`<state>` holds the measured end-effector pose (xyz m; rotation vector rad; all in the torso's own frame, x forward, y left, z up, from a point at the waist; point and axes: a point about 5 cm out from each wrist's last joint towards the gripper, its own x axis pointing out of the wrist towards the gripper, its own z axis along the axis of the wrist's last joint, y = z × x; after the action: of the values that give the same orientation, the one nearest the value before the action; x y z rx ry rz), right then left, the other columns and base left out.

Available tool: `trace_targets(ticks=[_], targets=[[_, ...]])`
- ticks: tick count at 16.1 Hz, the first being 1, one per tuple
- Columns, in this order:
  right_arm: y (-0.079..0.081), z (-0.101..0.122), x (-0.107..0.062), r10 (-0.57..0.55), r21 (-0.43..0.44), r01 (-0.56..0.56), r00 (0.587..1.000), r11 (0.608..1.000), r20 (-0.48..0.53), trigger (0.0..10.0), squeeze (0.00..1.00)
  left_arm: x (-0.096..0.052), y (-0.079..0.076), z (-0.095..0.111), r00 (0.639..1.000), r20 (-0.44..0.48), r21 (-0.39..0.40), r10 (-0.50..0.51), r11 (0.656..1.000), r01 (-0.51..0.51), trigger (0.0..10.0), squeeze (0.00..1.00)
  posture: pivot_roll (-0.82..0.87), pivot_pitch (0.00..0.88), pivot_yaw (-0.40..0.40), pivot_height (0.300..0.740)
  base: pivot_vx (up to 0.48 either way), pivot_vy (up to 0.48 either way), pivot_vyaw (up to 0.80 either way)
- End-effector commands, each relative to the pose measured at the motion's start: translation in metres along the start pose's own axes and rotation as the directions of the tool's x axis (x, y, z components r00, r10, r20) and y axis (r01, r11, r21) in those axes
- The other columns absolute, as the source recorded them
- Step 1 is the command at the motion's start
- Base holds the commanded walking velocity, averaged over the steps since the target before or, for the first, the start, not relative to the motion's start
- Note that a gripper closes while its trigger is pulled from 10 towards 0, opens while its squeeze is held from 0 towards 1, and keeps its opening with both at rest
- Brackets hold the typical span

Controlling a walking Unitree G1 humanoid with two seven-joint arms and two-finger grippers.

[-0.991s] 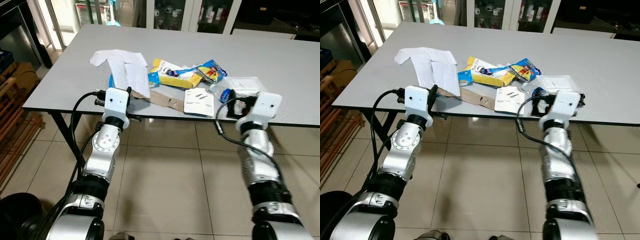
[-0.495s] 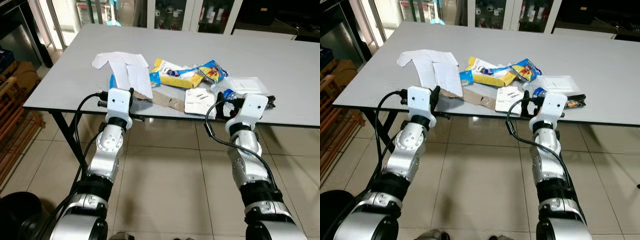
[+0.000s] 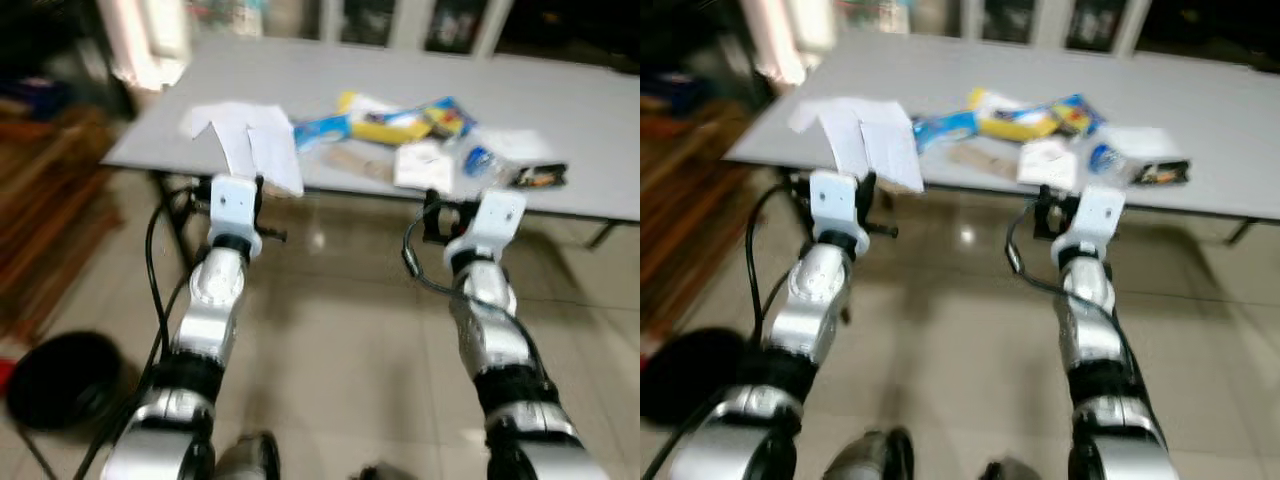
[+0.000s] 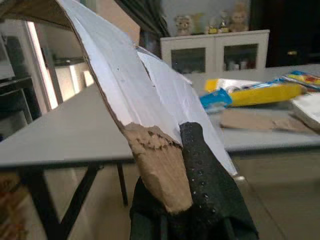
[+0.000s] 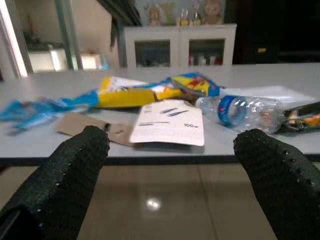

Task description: Picking trash to rubbish bin

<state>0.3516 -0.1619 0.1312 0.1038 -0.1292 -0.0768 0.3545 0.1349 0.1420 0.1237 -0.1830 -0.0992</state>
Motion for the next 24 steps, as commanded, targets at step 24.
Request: trace_targets(ticks=[24], targets=[[0.001,-0.015,-0.009,0.074,-0.026,-0.076,0.994,0.997,-0.077,10.0,0.0,0.0,0.0,-0.011,0.995,-0.088,-0.021,0.044,0.999,-0.046,10.0,0.0,-0.08,0.063,-0.072,0.74,0.016,0.0,0.33]])
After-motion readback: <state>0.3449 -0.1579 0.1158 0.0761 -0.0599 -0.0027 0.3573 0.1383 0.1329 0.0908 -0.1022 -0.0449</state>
